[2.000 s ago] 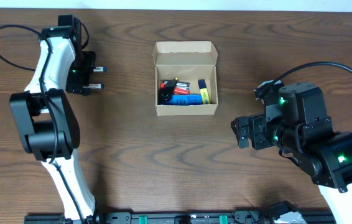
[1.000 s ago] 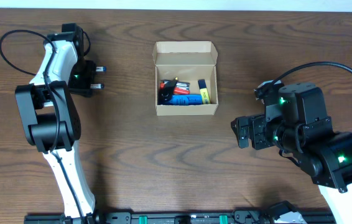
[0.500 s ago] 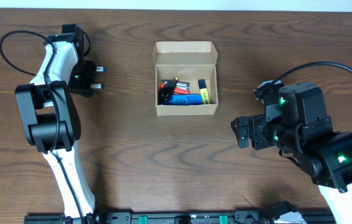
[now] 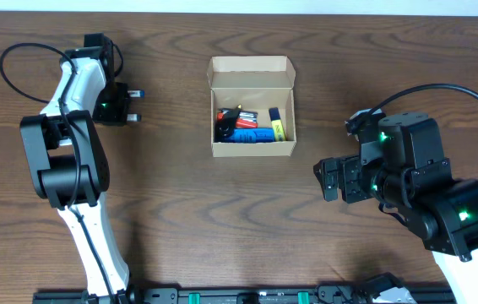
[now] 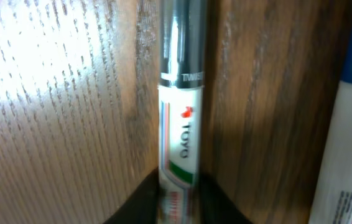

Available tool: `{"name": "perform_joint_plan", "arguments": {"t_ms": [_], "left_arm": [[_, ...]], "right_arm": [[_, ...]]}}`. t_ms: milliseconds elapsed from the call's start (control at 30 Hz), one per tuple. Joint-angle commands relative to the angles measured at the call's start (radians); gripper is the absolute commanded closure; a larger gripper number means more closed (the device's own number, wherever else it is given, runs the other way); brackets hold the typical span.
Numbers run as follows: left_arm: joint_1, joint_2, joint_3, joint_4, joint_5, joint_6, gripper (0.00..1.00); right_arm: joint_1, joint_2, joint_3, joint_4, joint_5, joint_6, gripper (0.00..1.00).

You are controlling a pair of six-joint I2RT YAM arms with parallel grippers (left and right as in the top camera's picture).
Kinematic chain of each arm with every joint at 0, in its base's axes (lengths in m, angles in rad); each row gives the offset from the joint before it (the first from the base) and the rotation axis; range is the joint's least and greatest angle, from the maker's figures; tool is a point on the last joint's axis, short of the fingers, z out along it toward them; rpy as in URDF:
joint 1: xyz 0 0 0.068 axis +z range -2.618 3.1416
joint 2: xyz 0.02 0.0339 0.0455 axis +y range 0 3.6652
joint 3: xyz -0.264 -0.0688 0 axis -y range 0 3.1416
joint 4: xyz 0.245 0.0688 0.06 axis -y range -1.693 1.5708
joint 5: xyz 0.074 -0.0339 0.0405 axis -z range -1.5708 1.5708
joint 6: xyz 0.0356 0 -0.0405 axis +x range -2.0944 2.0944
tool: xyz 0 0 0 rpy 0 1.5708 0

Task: Pack container
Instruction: 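Lower the left gripper and grasp the black-capped marker, then carry the black-capped marker into the box and release it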

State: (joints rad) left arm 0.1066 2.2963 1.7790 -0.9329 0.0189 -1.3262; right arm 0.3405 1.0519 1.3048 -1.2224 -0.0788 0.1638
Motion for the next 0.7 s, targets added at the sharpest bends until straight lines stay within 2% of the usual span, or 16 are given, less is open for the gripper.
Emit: {"name": "perform_joint_plan", "arguments": {"t_ms": [0,200,467,667], "left_arm": [[0.005,0.039,-0.043,-0.014,0.017,0.026,0.94],[0.005,0.029,-0.042,-0.077,0.091,0.032,0.94],[-0.03,-0.143,-0.042,-0.099,0.03,0.19,0.94],[-0.144,-0.339,-0.042,0.004,-0.042,0.486,0.94]], "right_arm": [[-0.006,0.002,-0.002,-0.001,0.0,-0.012,0.01],[-0.006,0.002,-0.002,-0.001,0.0,-0.012,0.01],[-0.006,0.002,-0.002,-0.001,0.0,-0.012,0.01],[-0.006,0.002,-0.002,-0.001,0.0,-0.012,0.01]]}}
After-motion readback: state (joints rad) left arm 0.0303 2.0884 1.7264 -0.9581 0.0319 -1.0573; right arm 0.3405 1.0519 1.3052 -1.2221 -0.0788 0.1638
